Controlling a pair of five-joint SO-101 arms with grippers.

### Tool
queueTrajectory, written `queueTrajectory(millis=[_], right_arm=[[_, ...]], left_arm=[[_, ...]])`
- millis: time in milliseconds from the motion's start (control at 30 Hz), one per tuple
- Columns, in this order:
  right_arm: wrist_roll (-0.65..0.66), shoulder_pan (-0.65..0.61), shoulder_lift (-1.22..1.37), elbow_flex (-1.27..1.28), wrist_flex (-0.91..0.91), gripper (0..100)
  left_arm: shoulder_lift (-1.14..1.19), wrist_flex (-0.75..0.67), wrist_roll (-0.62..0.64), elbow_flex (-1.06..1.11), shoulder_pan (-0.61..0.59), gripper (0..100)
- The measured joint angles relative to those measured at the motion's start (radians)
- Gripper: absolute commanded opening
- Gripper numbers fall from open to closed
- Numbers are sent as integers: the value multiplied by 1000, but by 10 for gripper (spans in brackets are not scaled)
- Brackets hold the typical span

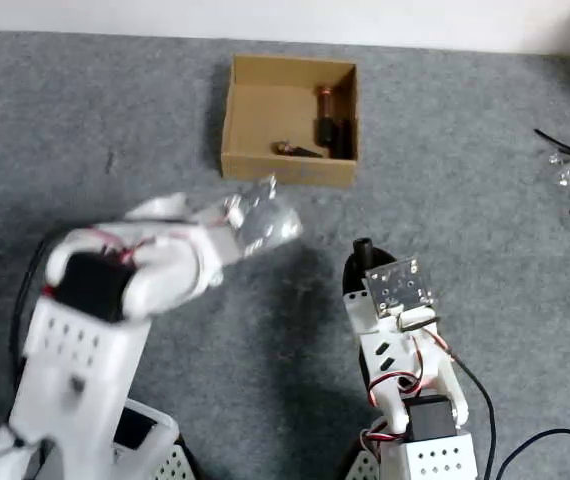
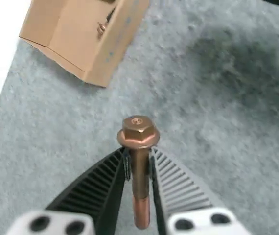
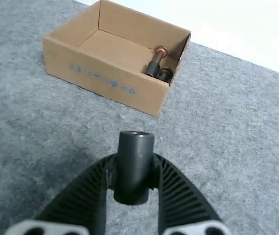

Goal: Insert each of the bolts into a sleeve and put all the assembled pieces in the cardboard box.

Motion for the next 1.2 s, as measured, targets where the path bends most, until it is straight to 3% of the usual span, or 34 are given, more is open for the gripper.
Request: queueTrajectory(millis=[567, 733, 1033, 1200], right_arm=[[0, 0, 0, 0, 0, 5], [0, 0, 0, 0, 0, 5], [0, 0, 0, 0, 0, 5], [0, 0, 0, 0, 0, 5]], left_arm=[[-761, 0, 0, 677, 2, 7], [-977, -55, 0, 810, 2, 7], [-1074, -370, 15, 1135, 0, 7], [-1074, -694, 224, 1224, 0, 7]])
